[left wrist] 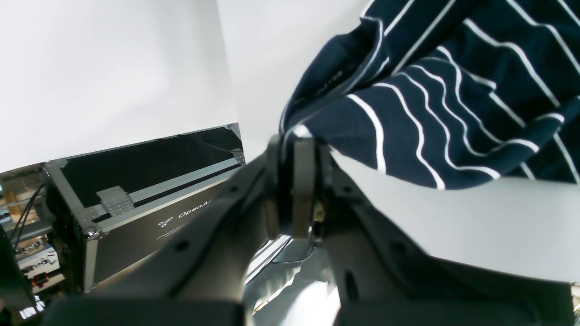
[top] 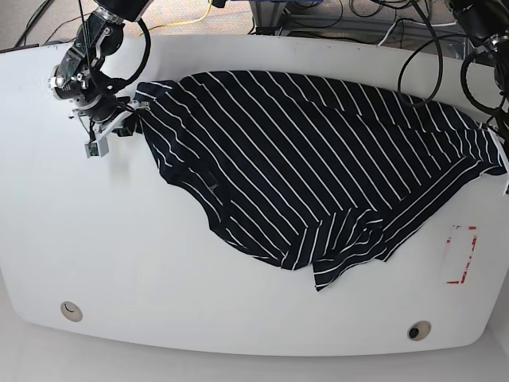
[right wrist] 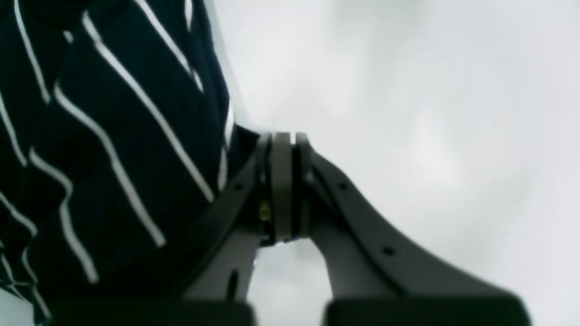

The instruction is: Layout the t-shirt on the table in an organized manner, then fold the t-shirt properly

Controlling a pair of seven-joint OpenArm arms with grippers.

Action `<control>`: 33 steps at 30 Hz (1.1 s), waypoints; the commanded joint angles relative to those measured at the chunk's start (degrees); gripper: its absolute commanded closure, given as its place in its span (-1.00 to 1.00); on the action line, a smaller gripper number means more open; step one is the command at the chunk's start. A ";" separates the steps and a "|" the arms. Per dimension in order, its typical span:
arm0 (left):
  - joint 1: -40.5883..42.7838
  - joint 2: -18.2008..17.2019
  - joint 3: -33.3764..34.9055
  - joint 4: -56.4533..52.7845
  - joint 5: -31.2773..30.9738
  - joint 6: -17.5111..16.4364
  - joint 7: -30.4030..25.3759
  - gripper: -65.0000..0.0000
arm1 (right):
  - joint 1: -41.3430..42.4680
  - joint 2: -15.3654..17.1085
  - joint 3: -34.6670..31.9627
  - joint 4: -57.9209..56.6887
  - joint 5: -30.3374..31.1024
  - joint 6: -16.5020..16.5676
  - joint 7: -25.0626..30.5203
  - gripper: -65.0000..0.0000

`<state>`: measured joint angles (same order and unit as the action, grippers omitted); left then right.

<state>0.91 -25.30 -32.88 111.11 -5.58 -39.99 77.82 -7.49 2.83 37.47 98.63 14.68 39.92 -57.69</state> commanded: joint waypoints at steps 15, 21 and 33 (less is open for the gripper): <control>-22.93 4.07 4.00 0.93 0.71 -0.01 -0.59 1.00 | 15.97 3.37 -0.24 11.66 0.31 0.08 -7.76 1.00; -35.50 6.09 6.38 0.93 0.79 -0.01 0.02 1.00 | 26.96 8.47 -4.20 6.91 0.22 0.08 -10.92 1.00; -58.36 8.11 11.39 -5.84 0.53 -0.01 2.18 1.00 | 49.38 22.88 -14.57 -19.64 0.31 -0.67 -10.75 1.00</control>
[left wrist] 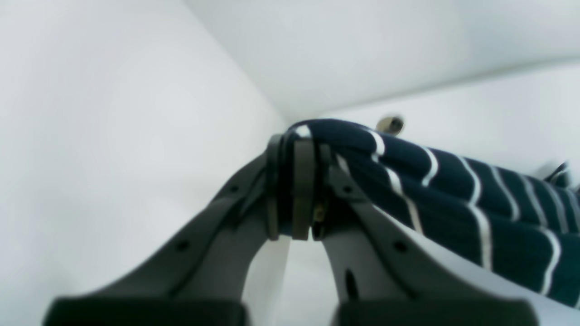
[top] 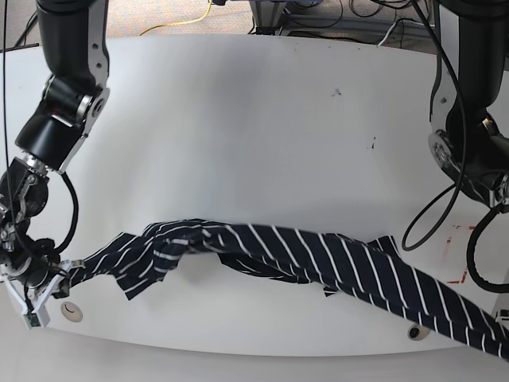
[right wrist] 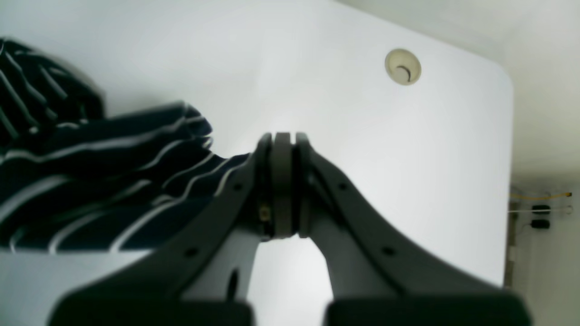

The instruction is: Layout the t-shirt on the table in an organized manner, then fold the t-shirt properly

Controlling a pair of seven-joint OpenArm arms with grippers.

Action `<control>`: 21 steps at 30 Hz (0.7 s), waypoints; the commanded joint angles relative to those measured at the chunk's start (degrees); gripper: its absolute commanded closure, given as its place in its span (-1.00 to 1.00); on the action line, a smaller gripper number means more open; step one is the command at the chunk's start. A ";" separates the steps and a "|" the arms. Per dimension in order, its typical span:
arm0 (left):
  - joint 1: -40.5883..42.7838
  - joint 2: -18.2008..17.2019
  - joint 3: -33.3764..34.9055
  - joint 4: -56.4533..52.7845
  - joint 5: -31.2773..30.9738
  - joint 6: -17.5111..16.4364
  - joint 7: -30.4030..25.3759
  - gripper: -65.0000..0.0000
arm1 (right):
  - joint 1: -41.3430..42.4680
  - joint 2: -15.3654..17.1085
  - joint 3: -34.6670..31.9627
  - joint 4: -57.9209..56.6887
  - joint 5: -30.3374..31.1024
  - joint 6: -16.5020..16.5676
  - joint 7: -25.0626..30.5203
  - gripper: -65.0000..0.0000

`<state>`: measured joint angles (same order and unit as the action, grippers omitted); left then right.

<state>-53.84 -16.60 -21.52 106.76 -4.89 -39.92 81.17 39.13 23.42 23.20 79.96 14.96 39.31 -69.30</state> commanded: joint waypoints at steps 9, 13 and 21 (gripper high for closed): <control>-10.64 -0.85 0.02 -6.94 0.01 -0.08 -1.17 1.00 | 6.45 8.10 -2.15 -1.06 0.56 0.21 -1.43 1.00; -13.89 -0.85 0.02 -10.19 0.01 -0.08 -1.83 1.00 | 10.49 9.24 -2.41 -1.15 0.56 0.21 -1.25 1.00; -22.51 0.20 1.25 -17.31 -0.35 -0.08 -4.73 1.00 | 22.80 9.42 -9.71 -6.25 0.29 0.21 1.47 1.00</control>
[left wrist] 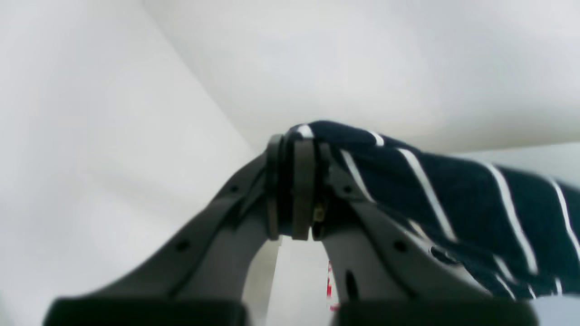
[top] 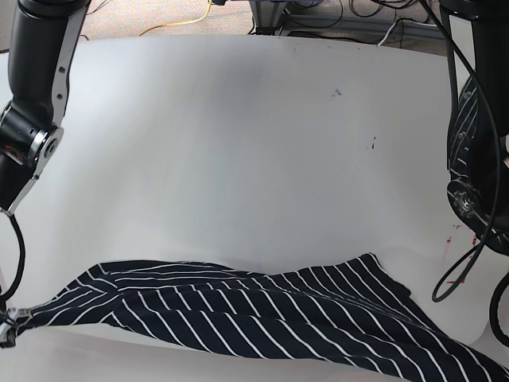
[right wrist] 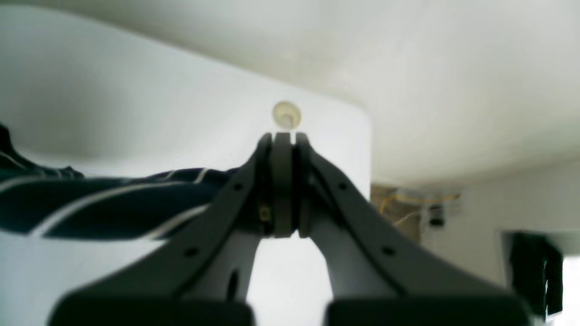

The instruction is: Layout the t-shirt on the table in an organized manner, then fold the t-shirt properly

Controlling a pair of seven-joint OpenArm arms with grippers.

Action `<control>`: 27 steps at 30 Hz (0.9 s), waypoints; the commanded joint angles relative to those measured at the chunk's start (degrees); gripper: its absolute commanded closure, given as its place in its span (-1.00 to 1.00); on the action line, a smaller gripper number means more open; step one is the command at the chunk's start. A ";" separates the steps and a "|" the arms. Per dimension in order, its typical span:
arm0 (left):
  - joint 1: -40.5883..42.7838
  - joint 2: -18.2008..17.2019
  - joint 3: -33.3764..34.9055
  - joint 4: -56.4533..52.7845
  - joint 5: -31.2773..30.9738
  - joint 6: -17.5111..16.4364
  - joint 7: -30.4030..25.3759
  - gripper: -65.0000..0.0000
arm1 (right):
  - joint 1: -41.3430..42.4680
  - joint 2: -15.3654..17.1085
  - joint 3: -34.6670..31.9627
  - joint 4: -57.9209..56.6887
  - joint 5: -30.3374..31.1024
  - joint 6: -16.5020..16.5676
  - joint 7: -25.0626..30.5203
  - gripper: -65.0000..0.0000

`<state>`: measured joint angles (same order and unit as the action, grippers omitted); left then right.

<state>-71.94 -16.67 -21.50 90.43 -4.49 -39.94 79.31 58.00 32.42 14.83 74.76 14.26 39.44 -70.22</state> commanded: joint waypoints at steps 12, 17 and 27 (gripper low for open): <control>-17.24 4.40 3.61 -12.76 -0.48 -0.06 -9.73 1.00 | 22.66 0.06 -13.38 -14.94 0.73 -0.36 10.83 1.00; -17.46 5.11 3.61 -17.25 -0.56 -0.06 -11.04 1.00 | 29.52 0.06 -17.16 -22.85 0.64 -0.36 15.84 1.00; -17.46 2.73 3.61 -25.51 -0.65 2.01 -18.34 1.00 | 31.30 1.03 -23.23 -35.25 0.55 -0.36 22.87 1.00</control>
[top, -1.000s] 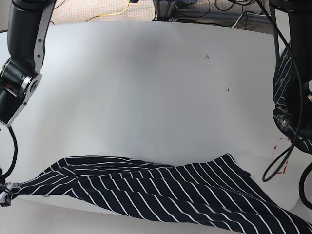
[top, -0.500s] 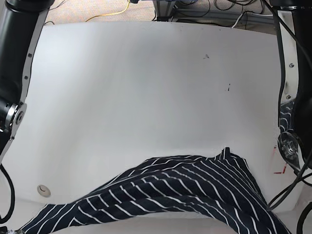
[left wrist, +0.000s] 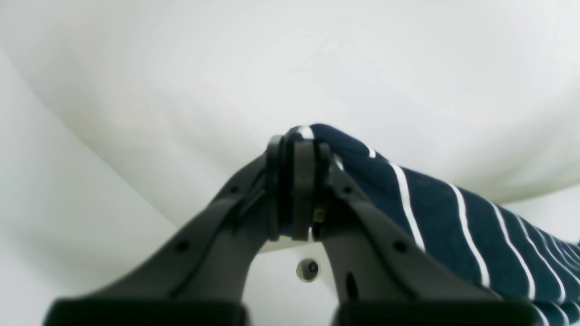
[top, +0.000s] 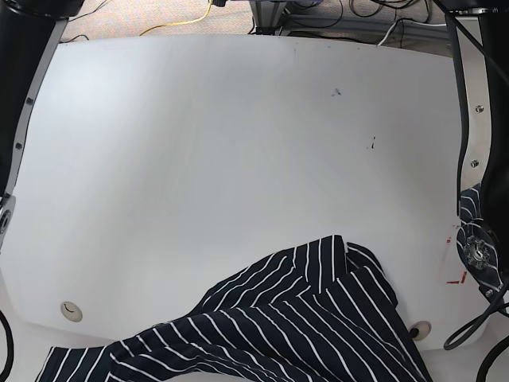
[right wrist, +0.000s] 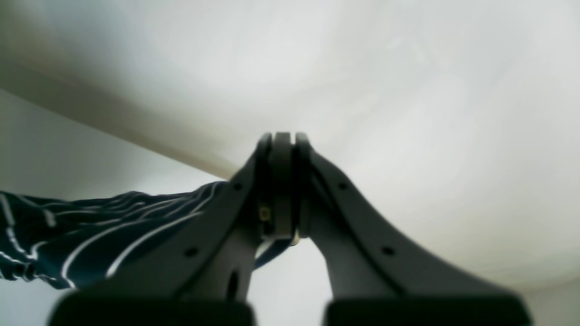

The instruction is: Layout the t-shirt on the table in an organized manner, then fold the t-shirt properly

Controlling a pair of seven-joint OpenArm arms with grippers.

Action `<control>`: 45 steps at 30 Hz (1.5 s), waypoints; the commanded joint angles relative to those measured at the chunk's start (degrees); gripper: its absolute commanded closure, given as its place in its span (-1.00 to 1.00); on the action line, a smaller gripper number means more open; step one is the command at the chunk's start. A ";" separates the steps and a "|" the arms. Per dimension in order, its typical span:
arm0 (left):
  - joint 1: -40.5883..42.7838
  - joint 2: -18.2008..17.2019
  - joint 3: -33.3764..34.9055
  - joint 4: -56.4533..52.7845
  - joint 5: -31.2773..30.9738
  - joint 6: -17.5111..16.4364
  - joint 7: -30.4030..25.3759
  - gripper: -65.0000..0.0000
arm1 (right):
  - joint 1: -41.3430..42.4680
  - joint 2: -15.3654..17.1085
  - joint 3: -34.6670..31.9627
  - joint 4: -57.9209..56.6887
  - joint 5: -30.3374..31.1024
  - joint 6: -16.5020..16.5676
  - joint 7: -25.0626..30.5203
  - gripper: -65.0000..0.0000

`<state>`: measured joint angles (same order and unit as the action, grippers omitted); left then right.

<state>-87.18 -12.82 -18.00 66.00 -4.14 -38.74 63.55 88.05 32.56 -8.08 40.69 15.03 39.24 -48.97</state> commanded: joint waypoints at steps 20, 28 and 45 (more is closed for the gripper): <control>-2.22 -5.25 0.11 -1.95 -1.09 0.72 -3.37 1.00 | 1.25 5.64 -1.46 -1.17 0.49 0.27 0.57 1.00; -1.75 -7.01 -0.07 7.63 -1.26 0.46 3.04 1.00 | -5.72 6.78 6.54 8.59 0.49 0.36 -2.68 1.00; 24.63 -5.51 0.02 31.10 -6.45 -1.26 8.06 1.00 | -36.49 -1.57 22.10 38.74 0.40 -0.17 -12.08 1.00</control>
<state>-61.39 -17.65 -17.91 94.50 -10.61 -40.40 72.88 51.94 30.26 12.71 76.18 15.79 39.57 -61.34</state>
